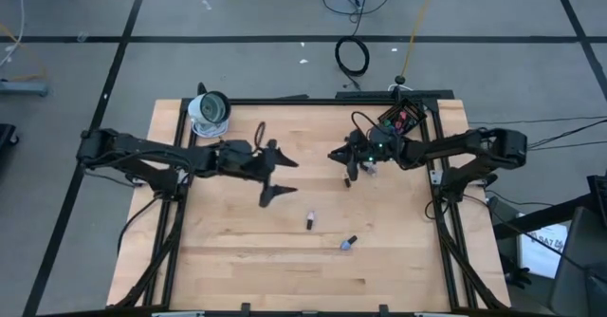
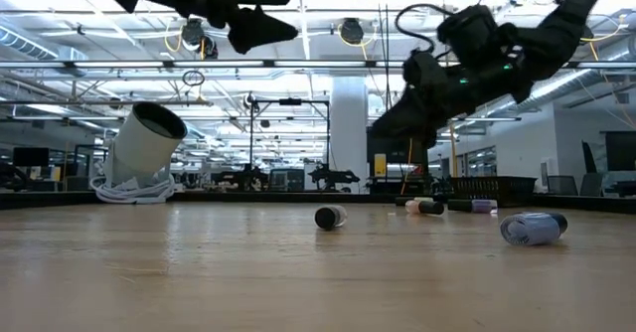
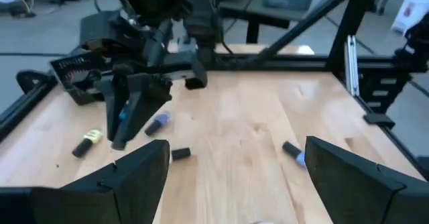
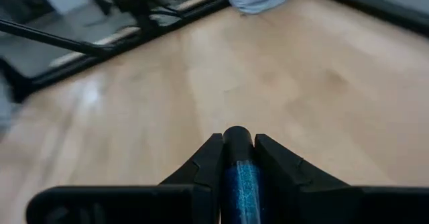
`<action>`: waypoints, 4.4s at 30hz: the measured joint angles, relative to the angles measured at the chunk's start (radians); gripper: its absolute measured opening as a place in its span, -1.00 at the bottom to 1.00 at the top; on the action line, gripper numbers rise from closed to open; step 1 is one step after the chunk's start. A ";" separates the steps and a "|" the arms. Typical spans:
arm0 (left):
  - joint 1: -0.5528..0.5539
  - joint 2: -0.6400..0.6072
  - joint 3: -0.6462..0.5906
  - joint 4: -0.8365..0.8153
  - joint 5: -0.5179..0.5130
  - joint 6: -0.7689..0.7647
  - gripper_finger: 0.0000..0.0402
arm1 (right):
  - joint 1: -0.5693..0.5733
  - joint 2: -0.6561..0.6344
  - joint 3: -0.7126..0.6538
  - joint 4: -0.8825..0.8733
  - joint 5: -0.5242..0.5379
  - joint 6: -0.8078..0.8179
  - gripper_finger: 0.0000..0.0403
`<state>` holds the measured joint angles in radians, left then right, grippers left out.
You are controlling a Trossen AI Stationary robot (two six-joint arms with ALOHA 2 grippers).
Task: Pick & Place Nail Polish
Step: Put the silver blue nail polish into the black bin, then put the white nail polish into the black bin
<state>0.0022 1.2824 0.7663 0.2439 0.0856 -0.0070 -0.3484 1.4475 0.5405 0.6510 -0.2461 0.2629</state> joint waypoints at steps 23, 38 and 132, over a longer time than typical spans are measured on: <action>0.169 -0.129 -0.235 0.150 -0.018 -0.050 0.69 | -0.007 -0.580 -0.129 -0.649 0.737 -0.090 -0.72; 0.166 -0.130 -0.235 0.154 -0.045 -0.051 0.69 | -0.234 -0.537 -0.129 -0.729 0.953 -0.021 -0.72; -0.215 0.804 0.732 -0.972 -0.167 -1.020 0.69 | -0.205 -0.346 -0.128 0.074 -0.380 -0.152 -0.42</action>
<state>-0.2124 2.0863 1.4979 -0.7283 -0.0812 -1.0271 -0.5534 1.1019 0.4122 0.7247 -0.6258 0.1108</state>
